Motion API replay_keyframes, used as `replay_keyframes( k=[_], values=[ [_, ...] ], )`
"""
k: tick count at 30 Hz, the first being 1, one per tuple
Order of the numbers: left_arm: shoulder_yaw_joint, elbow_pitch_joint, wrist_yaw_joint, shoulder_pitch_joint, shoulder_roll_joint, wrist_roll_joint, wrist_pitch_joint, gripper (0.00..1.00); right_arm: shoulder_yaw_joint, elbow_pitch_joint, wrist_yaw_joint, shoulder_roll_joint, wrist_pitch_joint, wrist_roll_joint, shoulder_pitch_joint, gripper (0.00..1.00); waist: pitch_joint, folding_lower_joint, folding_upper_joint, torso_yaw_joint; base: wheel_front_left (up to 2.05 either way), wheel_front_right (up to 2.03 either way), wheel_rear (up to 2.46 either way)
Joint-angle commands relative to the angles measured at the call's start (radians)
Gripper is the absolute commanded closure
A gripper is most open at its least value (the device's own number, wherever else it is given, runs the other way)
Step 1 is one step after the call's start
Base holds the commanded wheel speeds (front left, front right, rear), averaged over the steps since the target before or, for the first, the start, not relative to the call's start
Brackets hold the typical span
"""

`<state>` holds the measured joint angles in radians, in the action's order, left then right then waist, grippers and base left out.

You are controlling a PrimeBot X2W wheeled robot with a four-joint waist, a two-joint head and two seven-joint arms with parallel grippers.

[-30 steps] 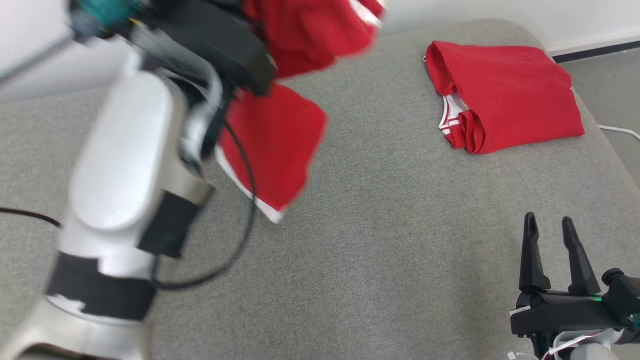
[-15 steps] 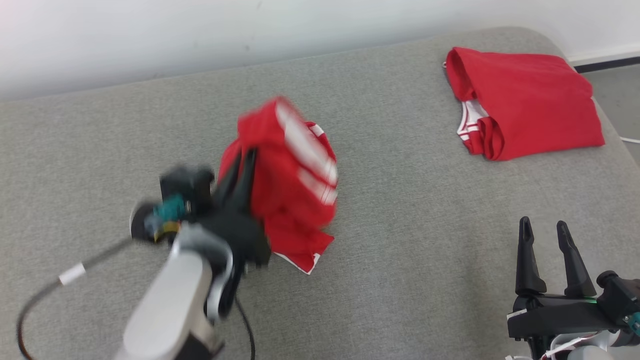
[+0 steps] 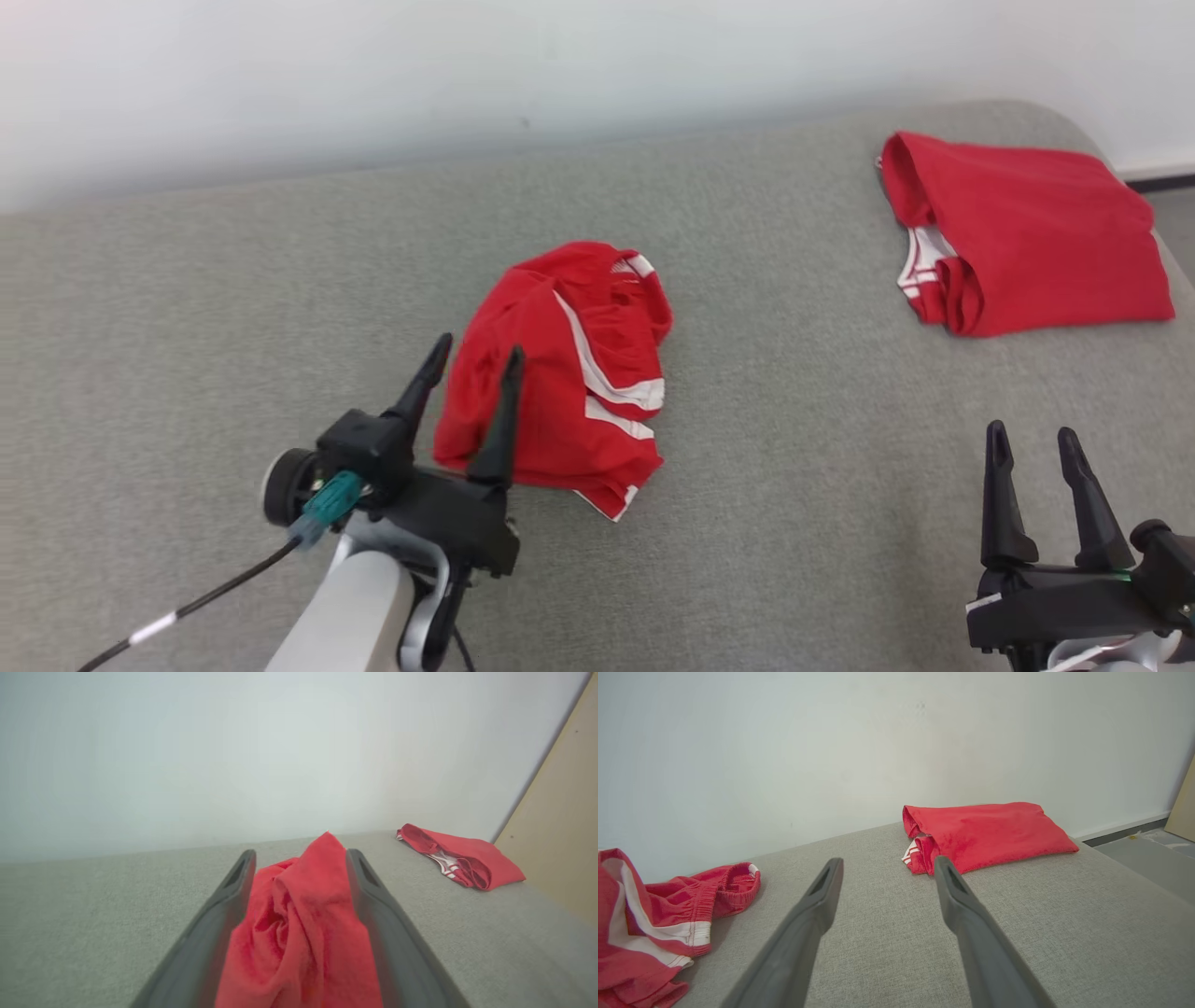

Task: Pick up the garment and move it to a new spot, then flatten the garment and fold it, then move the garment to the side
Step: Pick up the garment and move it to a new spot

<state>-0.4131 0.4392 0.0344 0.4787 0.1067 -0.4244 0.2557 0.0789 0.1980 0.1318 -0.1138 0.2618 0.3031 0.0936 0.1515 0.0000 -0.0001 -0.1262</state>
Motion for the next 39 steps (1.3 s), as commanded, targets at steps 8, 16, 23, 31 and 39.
replay_keyframes(
  k=[8,16,23,31,39],
  values=[
    [0.115,-0.155,-0.042,-0.135,0.082,0.036,0.009,0.0,-0.011,-0.019,-0.002,-0.01,-0.008,-0.011,-0.037,0.0,-0.096,0.0,0.0001,0.091,0.0,0.0,0.0],
    [0.226,-0.257,-0.067,-0.286,0.117,0.048,0.01,0.0,-0.026,-0.03,-0.002,-0.007,-0.021,-0.011,-0.057,0.0,-0.123,0.0,0.0001,0.119,0.0,0.0,0.0],
    [0.277,-0.302,-0.059,-0.388,0.098,0.069,0.01,0.0,-0.039,-0.029,-0.002,-0.014,-0.027,-0.004,-0.075,0.0,-0.136,0.0,0.0001,0.129,0.0,0.0,0.0],
    [0.313,-0.319,-0.034,-0.485,0.068,0.109,0.01,0.0,-0.066,-0.021,-0.002,-0.016,-0.036,0.004,-0.081,0.0,-0.15,0.0,0.0001,0.135,0.0,0.0,0.0],
    [0.348,-0.303,-0.003,-0.502,0.036,0.139,0.01,0.0,-0.084,-0.004,-0.002,-0.016,-0.035,0.015,-0.093,0.0,-0.151,0.0,0.0001,0.146,0.0,0.0,0.0]
  ],
)
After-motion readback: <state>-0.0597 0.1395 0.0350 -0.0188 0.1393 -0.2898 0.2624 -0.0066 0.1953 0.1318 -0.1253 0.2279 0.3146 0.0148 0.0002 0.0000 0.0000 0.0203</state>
